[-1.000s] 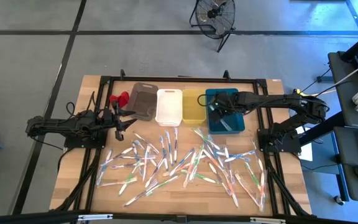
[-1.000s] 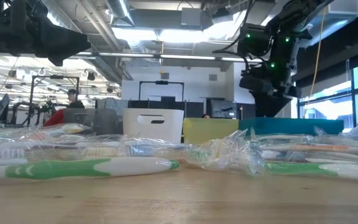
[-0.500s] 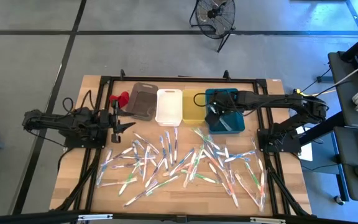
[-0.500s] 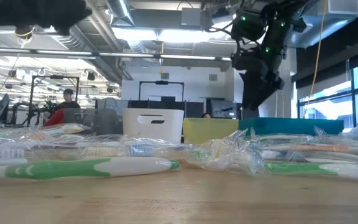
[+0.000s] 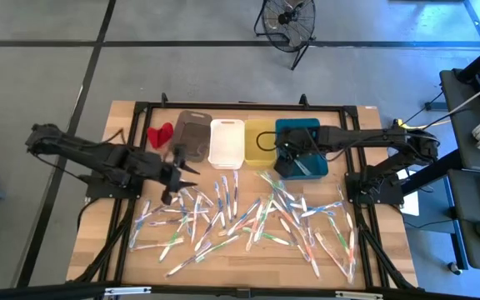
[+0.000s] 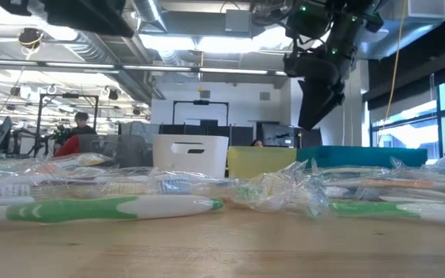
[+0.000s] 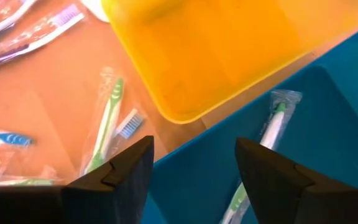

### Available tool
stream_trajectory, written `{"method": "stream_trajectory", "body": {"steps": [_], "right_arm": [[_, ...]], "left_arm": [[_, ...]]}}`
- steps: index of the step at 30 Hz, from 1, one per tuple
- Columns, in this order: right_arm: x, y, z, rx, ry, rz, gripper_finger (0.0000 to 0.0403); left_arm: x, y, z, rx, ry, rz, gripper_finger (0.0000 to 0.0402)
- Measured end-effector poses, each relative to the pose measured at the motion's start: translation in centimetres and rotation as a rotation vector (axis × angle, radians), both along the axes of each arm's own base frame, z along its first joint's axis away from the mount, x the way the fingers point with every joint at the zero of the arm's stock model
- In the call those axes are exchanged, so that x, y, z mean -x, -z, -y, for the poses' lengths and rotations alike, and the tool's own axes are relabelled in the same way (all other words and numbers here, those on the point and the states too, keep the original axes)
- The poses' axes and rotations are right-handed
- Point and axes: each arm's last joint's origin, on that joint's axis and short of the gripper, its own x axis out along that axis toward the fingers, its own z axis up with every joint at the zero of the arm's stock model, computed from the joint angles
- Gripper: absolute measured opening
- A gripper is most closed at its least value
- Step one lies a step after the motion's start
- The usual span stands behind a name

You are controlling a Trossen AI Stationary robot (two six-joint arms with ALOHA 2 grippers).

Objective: Pick & Place Toothbrushes
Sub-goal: Put the orange toothbrush into the black bin

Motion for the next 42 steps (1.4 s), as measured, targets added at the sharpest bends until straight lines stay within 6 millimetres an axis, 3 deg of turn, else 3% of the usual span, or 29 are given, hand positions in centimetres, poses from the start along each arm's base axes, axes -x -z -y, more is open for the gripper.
{"method": "stream_trajectory", "body": {"steps": [7,15,21,28,35,42], "right_arm": [[-0.2,0.0,-1.0,0.003,-0.035,0.006,0.0217],[-0.7,-0.2,-1.7,0.012,-0.069,0.047,0.0223],[-1.0,-0.4,-1.9,0.021,-0.089,0.074,0.0236],[-1.0,-0.4,-1.9,0.025,-0.100,0.076,0.0245],[-1.1,-0.4,-1.9,0.057,-0.162,0.076,0.0245],[-1.4,-0.6,-1.9,0.108,-0.250,0.085,0.0230]], "left_arm": [[-1.4,0.8,0.7,0.114,-0.105,-0.092,0.0157],[-1.9,1.9,0.9,0.633,-0.476,-0.140,0.0157],[-1.6,2.4,2.3,0.841,-0.398,-0.334,0.0157],[-1.8,0.2,3.3,0.900,-0.468,-0.327,0.0157],[-2.2,-0.8,3.2,0.846,-0.771,-0.413,0.0157],[-4.3,0.8,3.7,0.865,-0.995,-0.487,0.0157]]}}
